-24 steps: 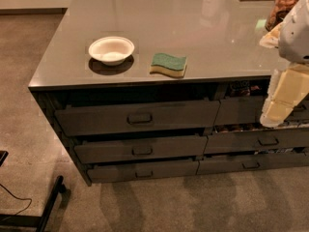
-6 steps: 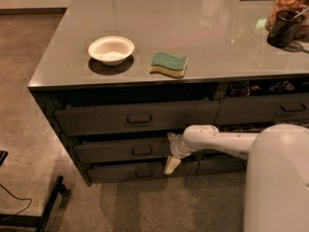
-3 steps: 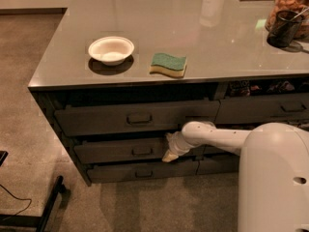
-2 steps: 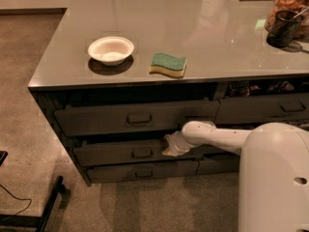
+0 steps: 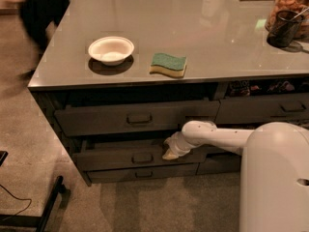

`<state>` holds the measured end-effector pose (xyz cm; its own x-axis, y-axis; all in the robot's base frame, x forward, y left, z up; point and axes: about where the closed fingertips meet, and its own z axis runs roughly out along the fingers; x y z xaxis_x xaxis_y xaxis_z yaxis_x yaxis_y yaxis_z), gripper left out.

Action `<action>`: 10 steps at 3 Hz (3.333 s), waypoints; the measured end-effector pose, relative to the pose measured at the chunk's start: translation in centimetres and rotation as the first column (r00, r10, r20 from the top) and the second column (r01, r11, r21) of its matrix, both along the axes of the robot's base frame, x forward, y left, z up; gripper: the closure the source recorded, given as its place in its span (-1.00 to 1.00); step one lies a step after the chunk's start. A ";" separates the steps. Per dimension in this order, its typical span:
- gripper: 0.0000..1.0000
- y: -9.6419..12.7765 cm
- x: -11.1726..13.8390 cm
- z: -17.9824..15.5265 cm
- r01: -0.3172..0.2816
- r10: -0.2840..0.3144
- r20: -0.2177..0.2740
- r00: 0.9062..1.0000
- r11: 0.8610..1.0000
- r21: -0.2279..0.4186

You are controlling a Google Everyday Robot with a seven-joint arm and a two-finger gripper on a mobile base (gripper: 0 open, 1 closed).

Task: Open middle drawer

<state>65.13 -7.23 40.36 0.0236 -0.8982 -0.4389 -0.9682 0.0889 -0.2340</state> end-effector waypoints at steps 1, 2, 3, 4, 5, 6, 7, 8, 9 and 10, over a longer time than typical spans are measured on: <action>1.00 0.0 -0.1 0.0 0.000 0.000 -0.001 1.000 1.000 0.000; 0.65 -0.1 -1.2 -0.2 0.009 -0.010 -0.016 1.000 1.000 -0.005; 0.18 -0.2 -1.6 0.1 0.012 -0.012 -0.021 1.000 1.000 -0.008; -0.29 -0.3 -3.2 -0.2 0.019 -0.020 -0.055 0.998 1.000 -0.020; -0.76 -0.3 -4.8 -0.2 0.021 -0.023 -0.076 0.997 0.999 -0.026; -1.00 -0.4 -6.4 -0.1 0.018 -0.021 -0.093 0.995 1.000 -0.025; -1.00 -0.5 -7.7 -0.1 0.009 -0.012 -0.124 0.992 1.000 -0.028; -1.00 -0.4 -8.8 0.0 -0.018 0.012 -0.179 0.984 0.999 -0.030; -1.00 -0.6 -9.7 0.4 -0.056 0.039 -0.267 0.963 0.997 -0.056; -1.00 -1.0 -11.5 1.1 -0.094 0.061 -0.365 0.929 0.993 -0.073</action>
Offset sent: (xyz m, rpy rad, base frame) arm -0.0286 -0.0056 0.0002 -0.0155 0.0321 -0.0287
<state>53.66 -8.20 41.47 -0.0507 -0.9352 -0.3505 -0.9915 0.0051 0.1299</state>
